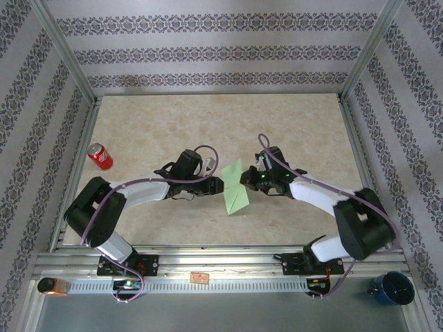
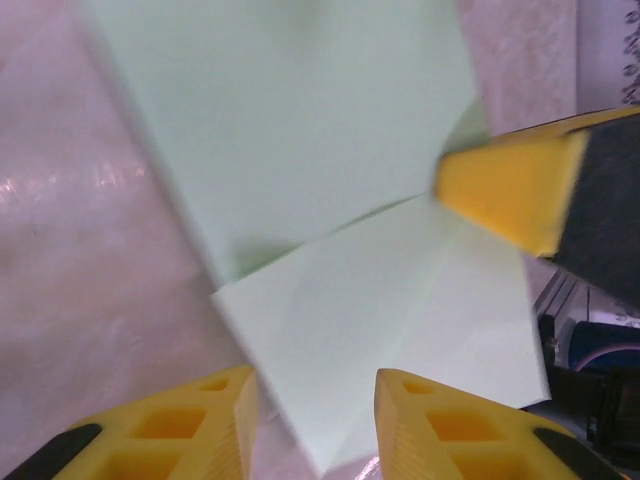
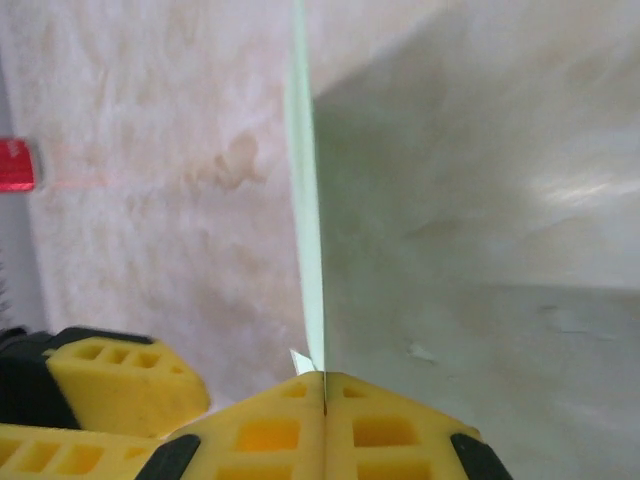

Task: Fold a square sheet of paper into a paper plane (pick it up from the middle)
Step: Turn over the paper at the center of the table.

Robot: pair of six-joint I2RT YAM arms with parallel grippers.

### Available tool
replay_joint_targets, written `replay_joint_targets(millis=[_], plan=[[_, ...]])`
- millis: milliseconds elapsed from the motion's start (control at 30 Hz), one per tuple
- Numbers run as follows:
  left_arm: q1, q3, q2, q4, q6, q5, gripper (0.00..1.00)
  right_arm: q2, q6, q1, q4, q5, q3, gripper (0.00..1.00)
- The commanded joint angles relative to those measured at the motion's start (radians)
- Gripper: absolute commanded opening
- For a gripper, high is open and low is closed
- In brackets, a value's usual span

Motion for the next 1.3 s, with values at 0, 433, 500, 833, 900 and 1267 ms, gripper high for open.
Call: replay_joint_targets(millis=[0, 433, 500, 833, 900, 1267], plan=[[0.015, -0.037, -0.065, 0.025, 0.053, -0.062, 0.38, -0.085, -0.173, 0.008, -0.34, 0.32, 0.111, 0.0], [0.037, -0.133, -0.254, -0.071, 0.152, -0.317, 0.55, 0.089, -0.515, 0.224, -0.738, 1.054, 0.47, 0.0], [0.037, -0.162, -0.308, -0.07, 0.151, -0.388, 0.64, 0.148, -0.52, 0.257, -0.725, 1.11, 0.488, 0.0], [0.039, -0.24, -0.449, -0.095, 0.181, -0.527, 1.0, 0.51, -0.385, 0.386, -0.784, 1.075, 0.69, 0.0], [0.04, -0.239, -0.471, -0.135, 0.151, -0.564, 1.0, 0.544, -0.36, 0.409, -0.774, 1.023, 0.714, 0.0], [0.048, -0.338, -0.691, -0.11, 0.152, -0.55, 1.0, 0.524, -0.286, 0.422, -0.549, 0.536, 0.65, 0.13]])
